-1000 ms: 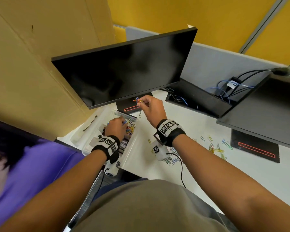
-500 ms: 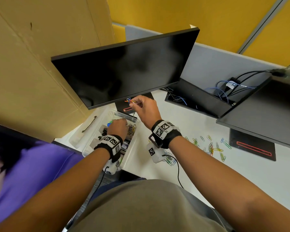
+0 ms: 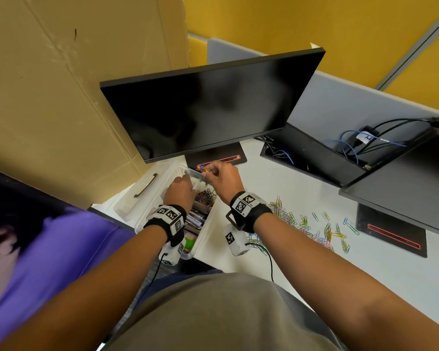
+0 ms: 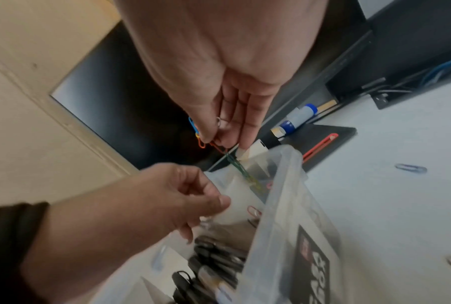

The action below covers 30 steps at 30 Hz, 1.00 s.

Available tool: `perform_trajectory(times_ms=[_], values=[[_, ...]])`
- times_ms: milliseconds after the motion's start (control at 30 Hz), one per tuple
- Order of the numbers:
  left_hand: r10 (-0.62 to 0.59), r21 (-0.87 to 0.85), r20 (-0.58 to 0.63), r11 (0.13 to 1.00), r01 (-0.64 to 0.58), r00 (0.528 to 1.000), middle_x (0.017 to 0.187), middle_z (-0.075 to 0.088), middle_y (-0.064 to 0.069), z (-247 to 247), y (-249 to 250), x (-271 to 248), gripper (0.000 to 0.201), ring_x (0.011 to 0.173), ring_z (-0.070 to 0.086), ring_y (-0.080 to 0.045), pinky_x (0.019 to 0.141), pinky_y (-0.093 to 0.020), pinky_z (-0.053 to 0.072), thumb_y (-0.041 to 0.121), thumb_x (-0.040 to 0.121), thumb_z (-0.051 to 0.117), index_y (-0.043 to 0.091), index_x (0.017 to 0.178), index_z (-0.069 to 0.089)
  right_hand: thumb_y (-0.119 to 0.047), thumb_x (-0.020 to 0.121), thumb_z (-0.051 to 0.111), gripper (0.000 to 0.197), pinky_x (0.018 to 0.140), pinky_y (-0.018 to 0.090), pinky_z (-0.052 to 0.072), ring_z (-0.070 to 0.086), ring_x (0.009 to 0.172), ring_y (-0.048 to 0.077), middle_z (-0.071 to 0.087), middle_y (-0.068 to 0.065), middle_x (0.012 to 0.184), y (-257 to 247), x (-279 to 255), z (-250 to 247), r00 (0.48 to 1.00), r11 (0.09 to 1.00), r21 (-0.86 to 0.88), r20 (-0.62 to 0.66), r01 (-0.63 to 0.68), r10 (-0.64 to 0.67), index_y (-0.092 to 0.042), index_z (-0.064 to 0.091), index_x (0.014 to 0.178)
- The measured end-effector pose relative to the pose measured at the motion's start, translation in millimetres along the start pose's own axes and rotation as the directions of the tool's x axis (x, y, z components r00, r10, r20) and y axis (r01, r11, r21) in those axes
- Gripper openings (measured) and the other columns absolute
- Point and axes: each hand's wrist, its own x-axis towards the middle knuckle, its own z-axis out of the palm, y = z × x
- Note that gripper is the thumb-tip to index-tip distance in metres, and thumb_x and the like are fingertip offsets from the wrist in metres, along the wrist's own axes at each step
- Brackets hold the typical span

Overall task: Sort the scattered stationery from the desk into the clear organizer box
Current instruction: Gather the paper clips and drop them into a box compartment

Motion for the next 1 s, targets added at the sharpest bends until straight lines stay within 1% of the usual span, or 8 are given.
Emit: perform_trajectory(times_ms=[133, 267, 367, 633, 733, 800, 867, 1000], values=[[0.012, 0.009, 0.0, 1.0, -0.011, 1.0, 0.104, 0.061, -0.011, -2, 1, 0, 0.019, 0.094, 0.061, -0.03, 0.075, -0.039, 0.049, 0.021, 0.09, 0.063, 0.009, 0.104, 0.057, -0.026, 0.092, 0.066, 0.014, 0.067, 0.028, 0.052, 0.065, 0.075, 0.019, 0.07, 0.003, 0.081, 13, -2, 17, 0.994, 0.972, -0.224, 0.068, -0.07, 0.087, -0.014, 0.073, 0.092], [0.022, 0.013, 0.001, 1.0, -0.022, 1.0, 0.102, 0.061, -0.01, 0, -1, 0, 0.016, 0.091, 0.061, -0.029, 0.074, -0.038, 0.05, 0.02, 0.091, 0.062, 0.011, 0.103, 0.057, -0.017, 0.093, 0.062, 0.018, 0.081, 0.036, 0.056, 0.067, 0.094, 0.031, 0.07, 0.014, 0.1, 9, -1, 27, 0.98, 0.876, -0.483, 0.174, 0.001, 0.094, -0.01, 0.071, 0.107], [0.029, 0.017, -0.005, 0.999, -0.029, 1.0, 0.1, 0.061, -0.009, 1, -2, 1, 0.015, 0.088, 0.061, -0.028, 0.074, -0.037, 0.053, 0.021, 0.092, 0.063, 0.012, 0.102, 0.056, -0.01, 0.09, 0.064, 0.029, 0.091, 0.038, 0.054, 0.065, 0.104, 0.033, 0.066, 0.017, 0.114, 6, 2, 28, 0.964, 0.836, -0.546, 0.244, 0.046, 0.107, -0.006, 0.065, 0.119], [0.032, 0.027, -0.018, 0.999, -0.032, 0.999, 0.097, 0.061, -0.007, 5, -2, 2, 0.017, 0.087, 0.062, -0.026, 0.073, -0.038, 0.054, 0.024, 0.092, 0.063, 0.013, 0.103, 0.056, -0.015, 0.092, 0.06, 0.028, 0.093, 0.036, 0.053, 0.066, 0.102, 0.026, 0.07, 0.011, 0.113, 18, -2, 18, 0.973, 0.938, -0.346, 0.221, 0.017, 0.064, -0.01, 0.07, 0.118], [0.012, 0.037, -0.021, 0.999, -0.011, 1.0, 0.099, 0.063, -0.008, 6, 3, 3, 0.023, 0.089, 0.063, -0.027, 0.072, -0.038, 0.055, 0.025, 0.091, 0.063, 0.012, 0.109, 0.057, -0.019, 0.093, 0.058, 0.021, 0.08, 0.033, 0.057, 0.068, 0.08, 0.02, 0.074, 0.006, 0.088, 23, -2, 7, 0.985, 0.984, -0.171, 0.153, -0.055, 0.082, -0.011, 0.076, 0.1], [0.019, 0.042, -0.032, 0.999, -0.017, 0.999, 0.103, 0.063, -0.01, 6, 10, 4, 0.023, 0.091, 0.063, -0.028, 0.074, -0.039, 0.054, 0.024, 0.092, 0.062, 0.011, 0.111, 0.057, -0.019, 0.091, 0.058, 0.018, 0.077, 0.038, 0.059, 0.069, 0.076, 0.02, 0.073, 0.002, 0.079, 30, -2, 0, 0.989, 0.992, -0.065, 0.099, -0.104, 0.11, -0.015, 0.076, 0.089], [0.047, 0.033, -0.046, 0.998, -0.046, 0.998, 0.105, 0.062, -0.011, 9, 21, 4, 0.019, 0.093, 0.063, -0.029, 0.078, -0.039, 0.055, 0.022, 0.093, 0.059, 0.01, 0.108, 0.057, -0.019, 0.091, 0.058, 0.017, 0.077, 0.042, 0.059, 0.07, 0.078, 0.02, 0.073, 0.002, 0.081, 39, -4, -9, 0.988, 0.989, 0.003, 0.056, -0.146, 0.146, -0.018, 0.074, 0.087], [0.103, -0.002, -0.049, 0.995, -0.103, 0.993, 0.109, 0.062, -0.01, 16, 54, 5, 0.015, 0.092, 0.064, -0.027, 0.08, -0.04, 0.055, 0.021, 0.095, 0.055, 0.011, 0.106, 0.057, -0.017, 0.091, 0.057, 0.018, 0.081, 0.039, 0.058, 0.069, 0.082, 0.019, 0.073, 0.002, 0.087, 62, -10, -32, 0.985, 0.985, -0.009, 0.022, -0.173, 0.173, -0.017, 0.075, 0.093]])
